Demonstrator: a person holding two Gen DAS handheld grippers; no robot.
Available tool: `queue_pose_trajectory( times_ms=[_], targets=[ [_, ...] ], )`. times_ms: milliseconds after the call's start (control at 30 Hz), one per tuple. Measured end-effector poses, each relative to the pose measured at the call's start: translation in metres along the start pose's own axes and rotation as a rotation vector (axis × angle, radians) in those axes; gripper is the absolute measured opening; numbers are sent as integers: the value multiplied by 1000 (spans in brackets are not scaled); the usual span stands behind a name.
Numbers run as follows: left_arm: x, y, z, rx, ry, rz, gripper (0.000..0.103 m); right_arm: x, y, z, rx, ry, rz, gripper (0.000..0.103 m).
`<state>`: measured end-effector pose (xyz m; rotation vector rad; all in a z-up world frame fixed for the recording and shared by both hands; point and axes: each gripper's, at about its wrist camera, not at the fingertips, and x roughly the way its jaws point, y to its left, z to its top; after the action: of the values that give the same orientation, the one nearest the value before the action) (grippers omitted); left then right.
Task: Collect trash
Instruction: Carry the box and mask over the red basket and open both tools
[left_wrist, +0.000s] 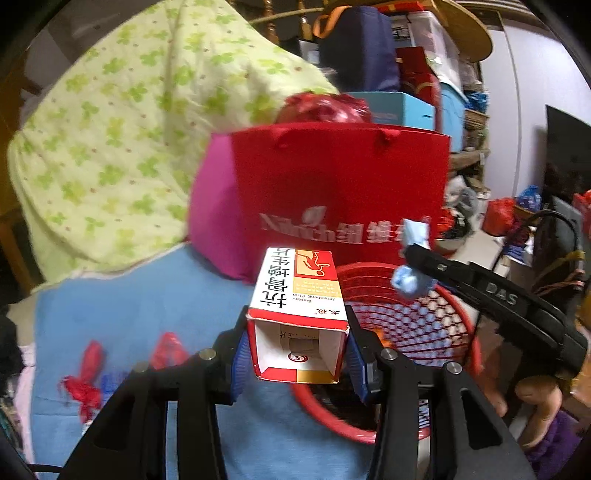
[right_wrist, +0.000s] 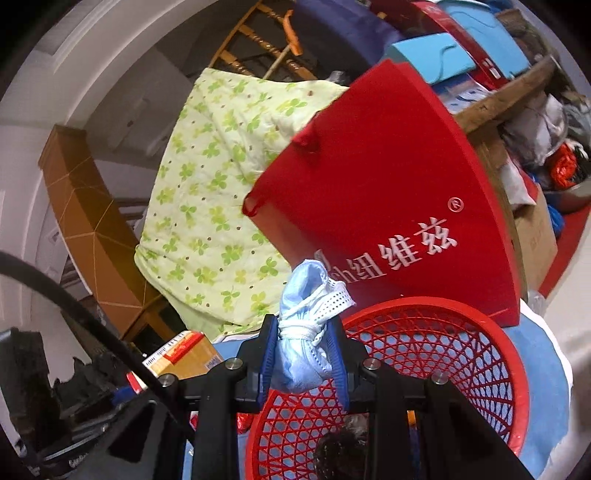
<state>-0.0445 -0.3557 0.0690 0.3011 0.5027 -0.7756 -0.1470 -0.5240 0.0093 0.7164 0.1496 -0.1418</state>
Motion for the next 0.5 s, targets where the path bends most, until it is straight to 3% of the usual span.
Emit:
queue_pose_trajectory(
  times_ms=[200, 367, 400, 467, 500],
  targets=[
    [22, -5, -4, -55, 41, -114, 49, -2, -14, 3, 56, -5, -26, 31],
    [30, -10, -9, -57, 29, -115, 70, 2, -20, 2, 83, 3, -49, 32],
    [29, -9, -10, -56, 27, -113, 70, 3, -20, 2, 84, 3, -53, 33],
    [25, -2, -13, -47, 23, -97, 70, 3, -21, 1, 91, 2, -53, 44],
    [23, 1, -15, -46, 20, -85, 70, 2, -20, 1, 94, -5, -47, 62]
  ],
)
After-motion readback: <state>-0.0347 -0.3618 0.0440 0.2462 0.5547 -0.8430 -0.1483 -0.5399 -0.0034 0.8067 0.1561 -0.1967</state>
